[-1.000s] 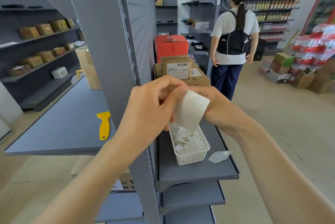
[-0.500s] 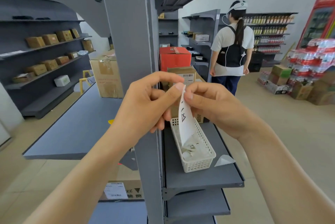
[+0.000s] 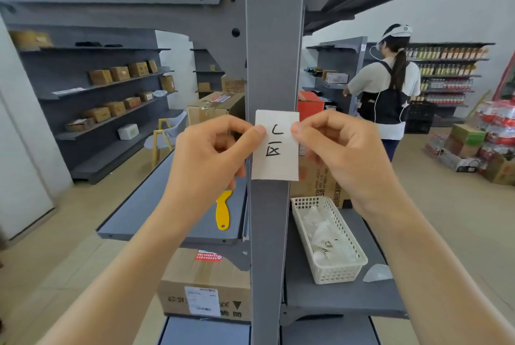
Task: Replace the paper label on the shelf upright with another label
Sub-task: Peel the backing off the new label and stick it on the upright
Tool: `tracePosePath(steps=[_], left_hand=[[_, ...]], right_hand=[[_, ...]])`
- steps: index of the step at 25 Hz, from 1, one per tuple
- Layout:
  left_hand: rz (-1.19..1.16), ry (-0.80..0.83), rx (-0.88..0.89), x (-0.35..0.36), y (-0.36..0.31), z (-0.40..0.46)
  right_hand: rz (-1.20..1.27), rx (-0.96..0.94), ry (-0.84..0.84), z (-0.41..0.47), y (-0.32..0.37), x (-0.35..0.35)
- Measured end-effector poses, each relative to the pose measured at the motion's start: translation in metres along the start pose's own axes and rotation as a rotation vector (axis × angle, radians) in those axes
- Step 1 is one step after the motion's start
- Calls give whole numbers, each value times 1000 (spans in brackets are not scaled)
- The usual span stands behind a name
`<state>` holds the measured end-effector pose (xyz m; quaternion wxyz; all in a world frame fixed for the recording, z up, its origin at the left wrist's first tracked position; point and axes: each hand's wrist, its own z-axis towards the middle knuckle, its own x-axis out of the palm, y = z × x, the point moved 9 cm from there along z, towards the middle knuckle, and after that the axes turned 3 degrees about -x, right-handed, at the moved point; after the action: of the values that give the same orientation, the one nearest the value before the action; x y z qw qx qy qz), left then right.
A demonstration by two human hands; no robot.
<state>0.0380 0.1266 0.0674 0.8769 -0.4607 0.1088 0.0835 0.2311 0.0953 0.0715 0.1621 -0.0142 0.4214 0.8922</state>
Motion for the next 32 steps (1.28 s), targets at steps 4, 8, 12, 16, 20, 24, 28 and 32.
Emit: tracePosePath(steps=[4, 8, 12, 16, 20, 24, 28, 32], left_hand=[[20, -4, -50, -2, 18, 7], [20, 4, -54, 2, 24, 10], [24, -13, -33, 4, 25, 16], [27, -34, -22, 4, 26, 19], [50, -42, -2, 5, 23, 23], [89, -45, 17, 4, 22, 26], [177, -30, 56, 2, 17, 29], [151, 18, 26, 1, 19, 35]], right_hand=[[-93, 34, -31, 2, -5, 7], [-128, 57, -63, 4, -9, 7], [-136, 80, -79, 5, -13, 7], [-162, 95, -113, 7, -16, 5], [-203, 87, -141, 8, -14, 3], [-257, 73, -154, 10, -11, 2], [-303, 61, -147, 12, -10, 2], [-326, 34, -142, 13, -8, 5]])
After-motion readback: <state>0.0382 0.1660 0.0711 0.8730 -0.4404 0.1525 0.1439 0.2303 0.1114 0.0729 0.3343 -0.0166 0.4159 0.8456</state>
